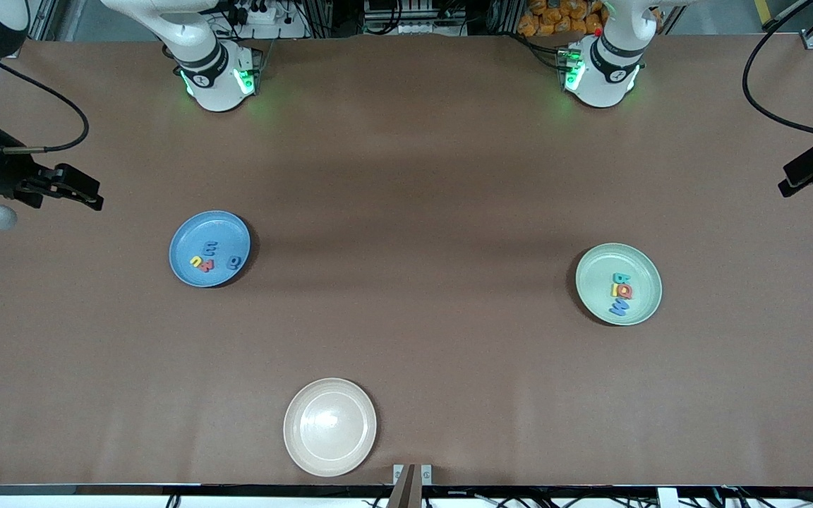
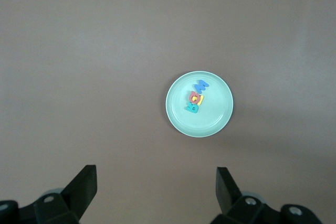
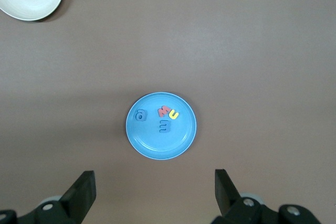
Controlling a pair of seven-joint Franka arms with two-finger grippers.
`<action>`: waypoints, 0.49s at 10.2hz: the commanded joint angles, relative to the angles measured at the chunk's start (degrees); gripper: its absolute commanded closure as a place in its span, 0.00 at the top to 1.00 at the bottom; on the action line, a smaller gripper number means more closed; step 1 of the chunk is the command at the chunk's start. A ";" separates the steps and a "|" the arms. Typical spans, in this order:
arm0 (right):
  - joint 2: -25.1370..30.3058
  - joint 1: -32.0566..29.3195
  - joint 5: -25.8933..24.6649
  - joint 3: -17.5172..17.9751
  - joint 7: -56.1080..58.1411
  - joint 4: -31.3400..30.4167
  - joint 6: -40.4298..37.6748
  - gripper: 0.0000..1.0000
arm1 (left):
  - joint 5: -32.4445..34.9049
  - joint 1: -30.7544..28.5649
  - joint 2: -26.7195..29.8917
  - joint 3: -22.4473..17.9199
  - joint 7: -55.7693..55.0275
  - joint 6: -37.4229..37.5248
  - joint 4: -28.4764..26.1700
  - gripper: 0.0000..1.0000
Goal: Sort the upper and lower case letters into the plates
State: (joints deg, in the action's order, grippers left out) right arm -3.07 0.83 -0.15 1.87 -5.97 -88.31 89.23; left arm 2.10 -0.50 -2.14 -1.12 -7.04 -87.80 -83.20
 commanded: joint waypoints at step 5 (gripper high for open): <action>1.58 -0.30 1.29 0.06 0.34 -1.69 0.15 1.00 | -0.34 0.50 0.56 -0.11 1.59 0.87 0.23 1.00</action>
State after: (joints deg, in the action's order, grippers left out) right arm -3.07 0.83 -0.14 1.87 -5.96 -88.31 89.23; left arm 2.10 -0.49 -2.14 -1.16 -6.87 -87.79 -83.20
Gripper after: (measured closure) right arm 0.000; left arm 0.000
